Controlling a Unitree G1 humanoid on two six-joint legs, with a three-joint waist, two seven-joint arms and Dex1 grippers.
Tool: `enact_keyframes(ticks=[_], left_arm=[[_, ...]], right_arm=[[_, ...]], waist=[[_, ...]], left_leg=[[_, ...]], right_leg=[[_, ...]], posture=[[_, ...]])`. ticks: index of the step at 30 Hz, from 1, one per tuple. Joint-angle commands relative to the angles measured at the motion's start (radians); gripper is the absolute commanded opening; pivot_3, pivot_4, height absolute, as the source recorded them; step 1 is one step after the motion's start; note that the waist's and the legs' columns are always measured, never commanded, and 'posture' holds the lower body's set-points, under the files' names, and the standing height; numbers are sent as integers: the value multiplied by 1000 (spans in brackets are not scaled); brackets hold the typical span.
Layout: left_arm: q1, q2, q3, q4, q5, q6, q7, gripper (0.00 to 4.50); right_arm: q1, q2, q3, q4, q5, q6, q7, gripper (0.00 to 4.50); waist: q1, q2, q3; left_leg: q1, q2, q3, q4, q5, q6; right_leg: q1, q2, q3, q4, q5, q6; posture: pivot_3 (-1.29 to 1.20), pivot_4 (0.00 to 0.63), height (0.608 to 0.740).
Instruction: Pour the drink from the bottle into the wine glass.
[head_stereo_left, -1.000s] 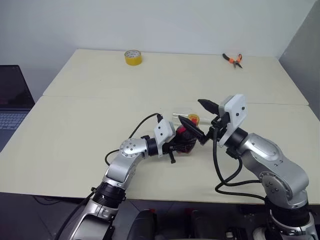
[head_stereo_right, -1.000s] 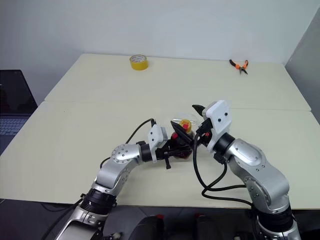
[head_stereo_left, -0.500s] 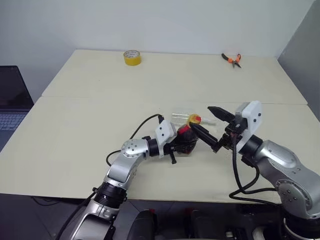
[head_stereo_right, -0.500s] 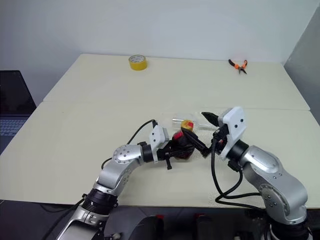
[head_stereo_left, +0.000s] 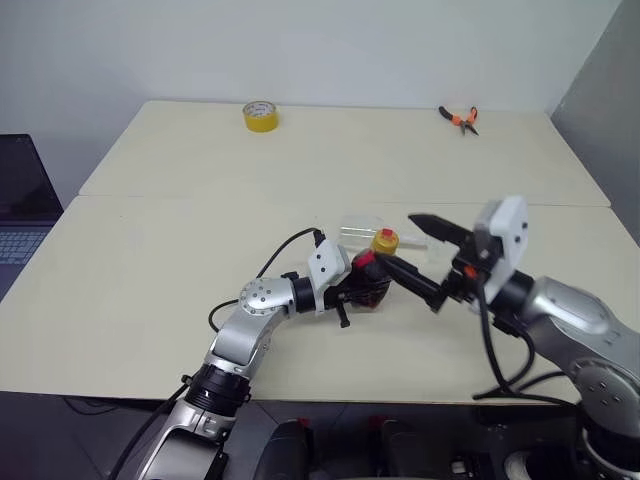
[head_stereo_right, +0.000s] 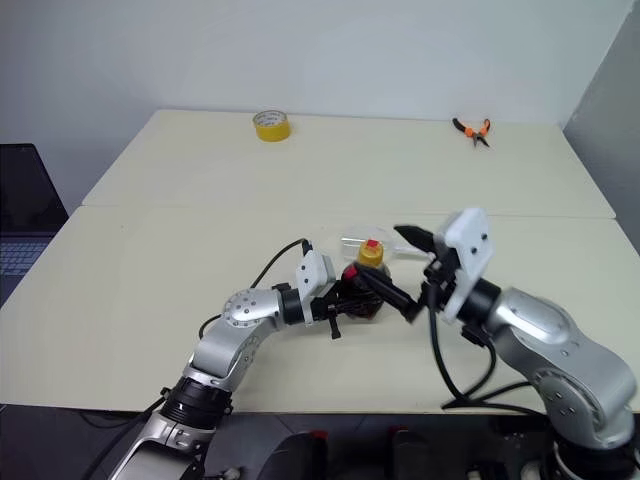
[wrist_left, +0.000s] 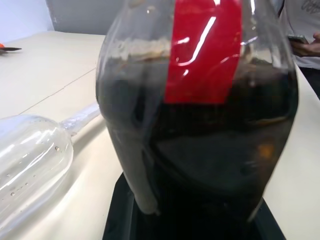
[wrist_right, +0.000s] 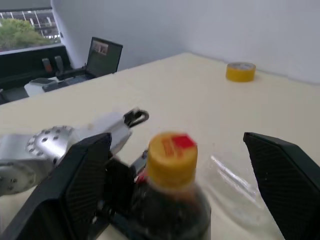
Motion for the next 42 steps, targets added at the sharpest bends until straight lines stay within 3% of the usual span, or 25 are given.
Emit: enact_keyframes(ticks=[1,11,26,34,42], left_arm=[[-17,-6,8,-36,-13,-27,0,631],[-14,-4,8,-40,-13,-26,2,631],[-16,-1,10,-41,-16,-22,-4,630],[-18,-3,8,-38,-14,-22,-4,630],[-16,-5,3,-39,-12,-24,-4,630]], right_arm=[[-18,5,25,22,-72,-33,-20,4500],[21,-9,-18,43,-113,-58,-7,4500],[137,-101,-170,-33,91,-1,87,4500],[42,-58,-72,-46,115,19,11,4500],[-36,-12,45,18,-22,-2,-47,4500]], waist=[[5,0,0],[6,0,0],[6,0,0],[4,0,0],[4,0,0]], left_leg=[[-1,0,0,0,0,0],[-1,0,0,1,0,0],[-1,0,0,0,0,0],[-1,0,0,1,0,0],[-1,-1,0,1,0,0]], right_leg=[[0,0,-1,-1,0,0],[0,-1,-1,-1,0,0],[0,-1,-1,-1,0,0],[0,-1,-1,0,0,0],[0,-1,-1,-1,0,0]], posture=[[0,150,740],[0,150,740],[0,150,740],[0,150,740],[0,150,740]])
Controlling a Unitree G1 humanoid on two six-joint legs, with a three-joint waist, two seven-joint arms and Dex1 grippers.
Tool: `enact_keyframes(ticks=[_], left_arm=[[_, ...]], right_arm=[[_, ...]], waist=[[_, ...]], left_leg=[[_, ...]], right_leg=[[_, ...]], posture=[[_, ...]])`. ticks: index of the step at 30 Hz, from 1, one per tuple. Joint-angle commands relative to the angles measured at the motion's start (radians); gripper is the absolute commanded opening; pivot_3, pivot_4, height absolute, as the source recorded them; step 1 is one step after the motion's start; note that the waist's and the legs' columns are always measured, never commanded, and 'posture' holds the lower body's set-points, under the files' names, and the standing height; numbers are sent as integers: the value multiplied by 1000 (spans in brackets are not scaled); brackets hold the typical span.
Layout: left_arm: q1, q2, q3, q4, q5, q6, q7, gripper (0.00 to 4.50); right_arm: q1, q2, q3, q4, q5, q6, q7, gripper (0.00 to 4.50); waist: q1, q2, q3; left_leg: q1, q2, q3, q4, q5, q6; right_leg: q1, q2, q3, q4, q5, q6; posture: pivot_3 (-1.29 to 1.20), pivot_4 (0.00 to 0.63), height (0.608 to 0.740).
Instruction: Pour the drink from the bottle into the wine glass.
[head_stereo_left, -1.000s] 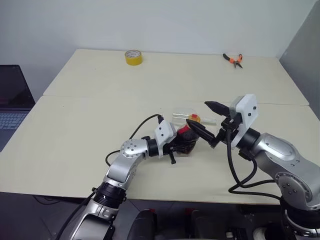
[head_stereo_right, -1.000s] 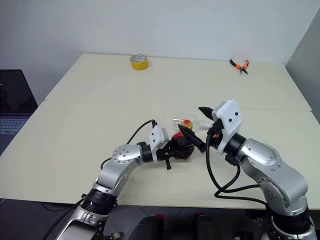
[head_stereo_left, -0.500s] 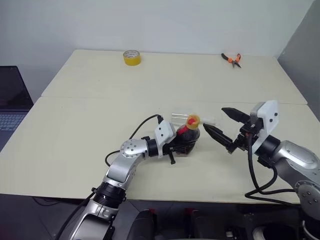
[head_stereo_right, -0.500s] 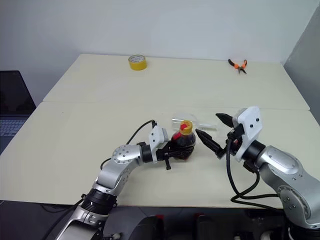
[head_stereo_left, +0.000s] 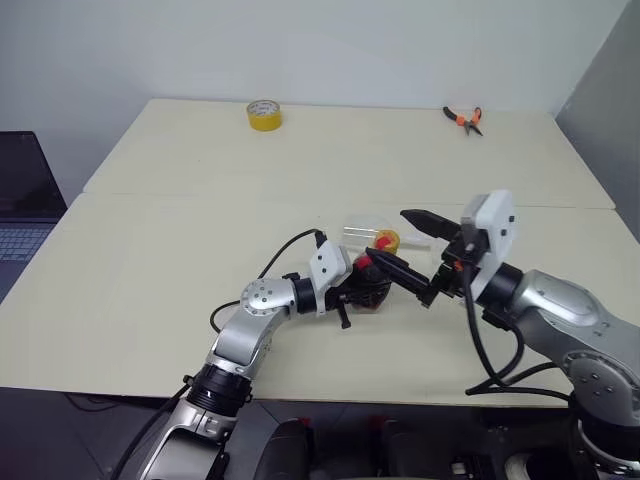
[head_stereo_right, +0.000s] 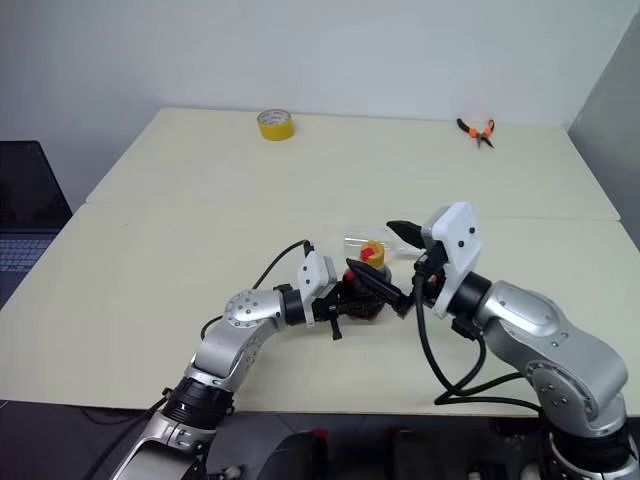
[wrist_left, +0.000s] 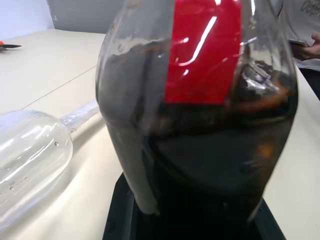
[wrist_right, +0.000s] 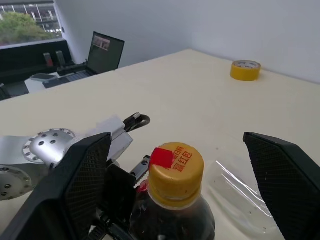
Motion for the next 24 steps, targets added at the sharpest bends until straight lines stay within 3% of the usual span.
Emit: enact_keyframes(ticks=[1,12,24], left_arm=[[-16,-10,4,-47,-15,-25,-1,630],[-12,-8,4,-48,-14,-28,-1,630],[-13,-4,5,-42,-15,-36,-11,630]], right_arm=[[-16,-2,5,4,-50,-27,-3,4500],[68,-25,-107,-9,-27,-31,40,4500],[153,-98,-199,-76,224,26,90,4500]], waist=[[0,0,0],[1,0,0],[1,0,0]], left_leg=[[0,0,0,0,0,0],[0,0,0,0,0,0],[0,0,0,0,0,0]], right_leg=[[0,0,0,0,0,0],[0,0,0,0,0,0],[0,0,0,0,0,0]], posture=[[0,150,740],[0,150,740],[0,150,740]])
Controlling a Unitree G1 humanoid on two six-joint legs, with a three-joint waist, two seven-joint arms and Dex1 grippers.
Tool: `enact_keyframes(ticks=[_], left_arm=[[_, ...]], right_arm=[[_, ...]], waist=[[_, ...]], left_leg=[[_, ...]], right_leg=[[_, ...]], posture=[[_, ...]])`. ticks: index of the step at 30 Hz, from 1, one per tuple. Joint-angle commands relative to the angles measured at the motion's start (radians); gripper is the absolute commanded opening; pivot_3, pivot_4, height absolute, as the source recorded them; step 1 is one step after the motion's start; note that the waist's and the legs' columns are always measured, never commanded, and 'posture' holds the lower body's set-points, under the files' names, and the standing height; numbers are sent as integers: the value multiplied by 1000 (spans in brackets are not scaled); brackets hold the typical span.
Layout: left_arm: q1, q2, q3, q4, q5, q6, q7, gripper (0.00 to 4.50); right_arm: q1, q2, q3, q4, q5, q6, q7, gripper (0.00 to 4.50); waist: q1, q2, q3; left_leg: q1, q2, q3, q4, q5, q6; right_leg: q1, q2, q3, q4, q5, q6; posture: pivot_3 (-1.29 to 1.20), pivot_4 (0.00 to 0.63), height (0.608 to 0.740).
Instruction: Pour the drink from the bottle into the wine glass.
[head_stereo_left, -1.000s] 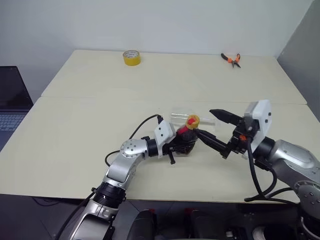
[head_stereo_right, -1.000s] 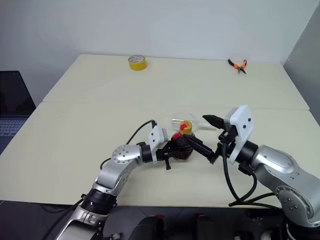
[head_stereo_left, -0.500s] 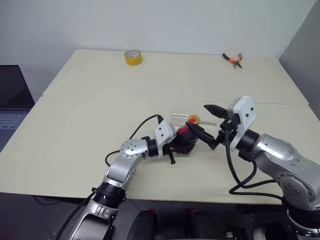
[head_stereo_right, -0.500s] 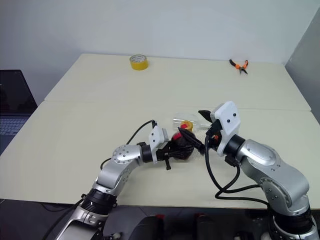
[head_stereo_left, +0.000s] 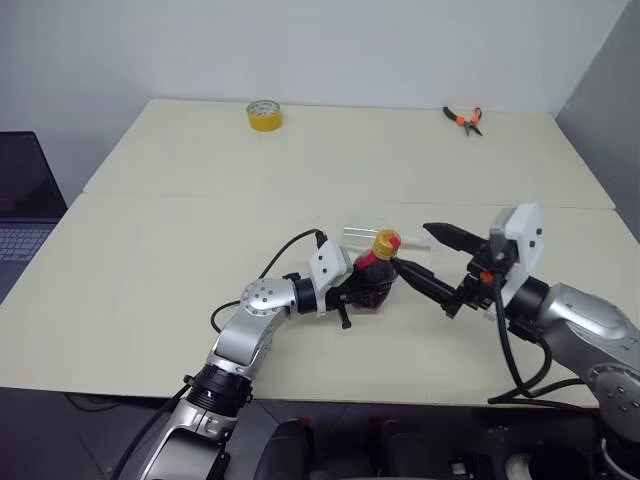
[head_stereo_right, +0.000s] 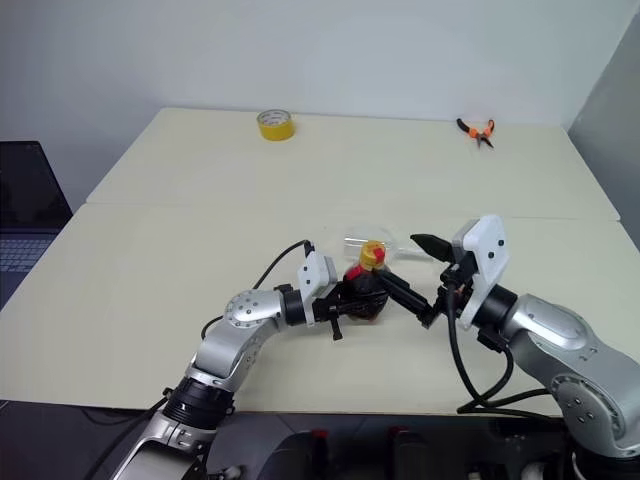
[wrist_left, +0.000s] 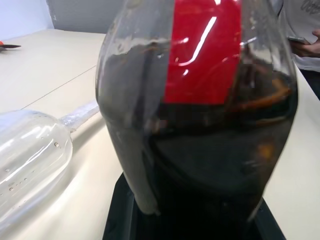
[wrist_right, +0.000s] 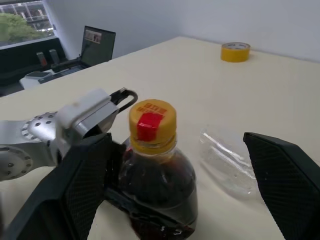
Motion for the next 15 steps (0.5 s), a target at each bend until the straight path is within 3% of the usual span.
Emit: enact_keyframes(ticks=[1,8,15], left_arm=[[-13,-6,4,-42,-16,-34,-11,630],[-15,-8,-2,-42,-15,-34,-20,629],[-15,-10,-2,-44,-13,-32,-23,629]], right_arm=[[-24,-8,-24,-33,67,3,-17,4500],[-120,51,59,34,13,-3,-94,4500],[-162,68,103,68,-22,-12,-80,4500]], waist=[[-1,0,0],[-2,0,0],[-1,0,0]], left_leg=[[0,0,0,0,0,0],[0,0,0,0,0,0],[0,0,0,0,0,0]], right_leg=[[0,0,0,0,0,0],[0,0,1,0,0,0],[0,0,0,0,0,0]], posture=[[0,150,740],[0,150,740],[0,150,740]])
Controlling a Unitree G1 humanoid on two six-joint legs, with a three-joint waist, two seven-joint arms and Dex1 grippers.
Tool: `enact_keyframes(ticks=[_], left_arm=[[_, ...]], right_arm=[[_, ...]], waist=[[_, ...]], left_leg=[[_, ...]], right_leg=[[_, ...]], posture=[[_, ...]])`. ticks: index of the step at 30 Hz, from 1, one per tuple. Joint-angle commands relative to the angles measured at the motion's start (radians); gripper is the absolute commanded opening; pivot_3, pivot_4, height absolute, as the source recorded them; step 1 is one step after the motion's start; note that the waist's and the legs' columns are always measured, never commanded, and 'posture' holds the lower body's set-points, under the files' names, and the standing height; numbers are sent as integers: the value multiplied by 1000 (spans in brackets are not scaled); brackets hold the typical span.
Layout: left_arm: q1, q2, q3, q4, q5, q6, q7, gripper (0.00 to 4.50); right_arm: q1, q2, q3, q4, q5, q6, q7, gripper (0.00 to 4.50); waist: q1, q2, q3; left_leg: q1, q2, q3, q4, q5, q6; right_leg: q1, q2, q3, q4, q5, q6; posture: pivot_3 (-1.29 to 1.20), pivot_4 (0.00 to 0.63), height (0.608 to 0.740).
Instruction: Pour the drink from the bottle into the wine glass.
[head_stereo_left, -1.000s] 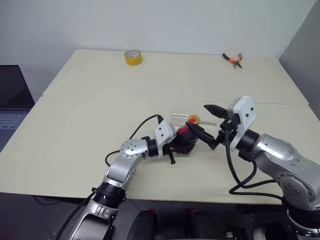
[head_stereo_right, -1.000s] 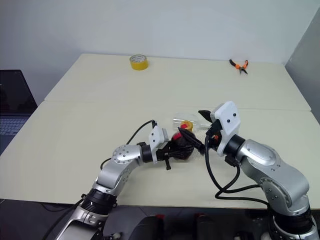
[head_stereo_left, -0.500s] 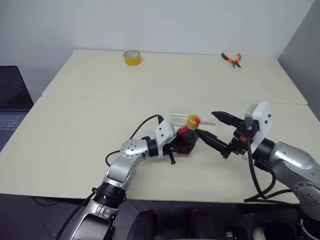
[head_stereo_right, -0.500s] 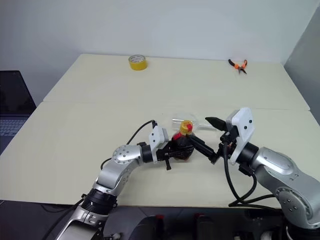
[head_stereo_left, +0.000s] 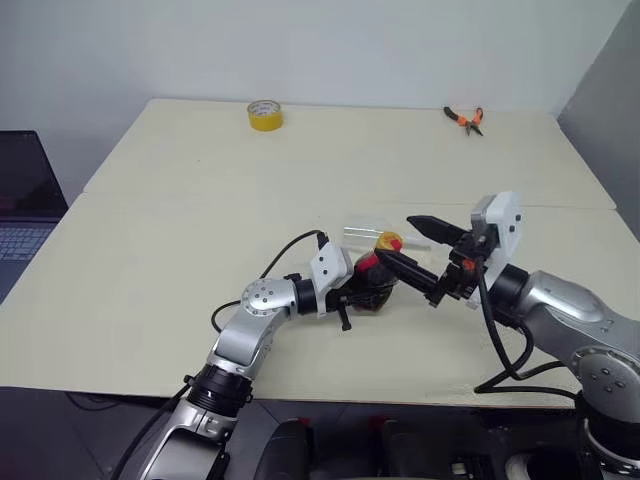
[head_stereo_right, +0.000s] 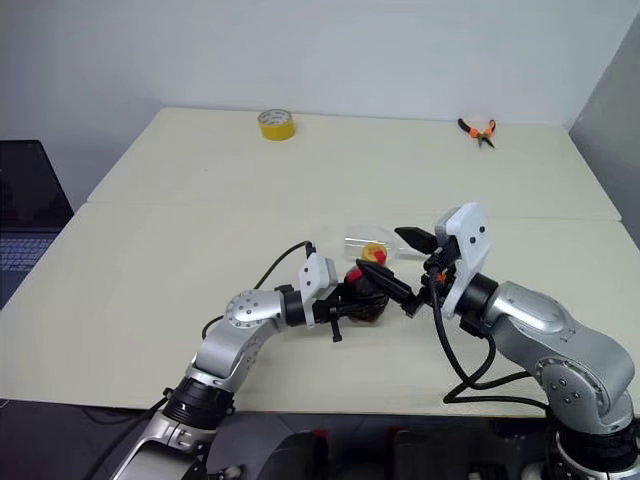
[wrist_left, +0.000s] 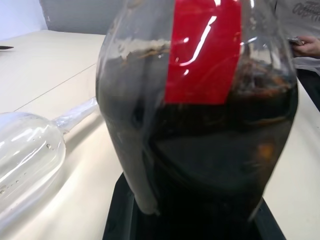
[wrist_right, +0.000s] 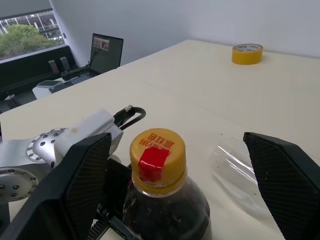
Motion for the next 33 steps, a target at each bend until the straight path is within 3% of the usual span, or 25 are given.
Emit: enact_keyframes(ticks=[1,6,7,9,16,30,33], left_arm=[[-14,-8,1,-45,-12,-30,-2,629],[-13,-8,0,-49,-12,-30,-1,629],[-12,-7,-1,-50,-12,-30,-1,629],[-12,-7,-2,-51,-12,-30,-1,629],[-19,-9,-2,-44,-10,-35,2,629],[-12,-10,-2,-47,-14,-38,7,620],[-10,-10,-2,-49,-15,-36,8,620]], right_arm=[[-27,3,12,-7,-17,-20,14,4500],[-33,2,32,0,-38,-26,32,4500],[-34,4,34,1,-42,-26,35,4328],[-33,-3,44,-1,-59,-29,48,3896],[-29,13,38,3,-67,-42,68,1347],[0,166,-13,1,73,-85,50,1232],[4,152,1,-9,-3,-103,21,1230]], waist=[[0,0,0],[0,0,0],[0,0,0],[0,0,0],[0,0,0],[0,0,0],[0,0,0]], left_leg=[[0,0,0,0,0,0],[0,0,0,0,0,0],[0,0,0,0,0,0],[0,0,0,0,0,0],[0,0,0,0,0,0],[0,0,0,0,0,0],[0,0,0,0,0,0]], right_leg=[[0,0,0,0,0,0],[0,0,0,0,0,0],[0,0,0,0,0,0],[0,0,0,0,0,0],[0,0,0,0,0,0],[0,0,0,0,0,0],[0,0,0,0,0,0]], posture=[[0,150,740],[0,150,740],[0,150,740],[0,150,740],[0,150,740],[0,150,740],[0,150,740]])
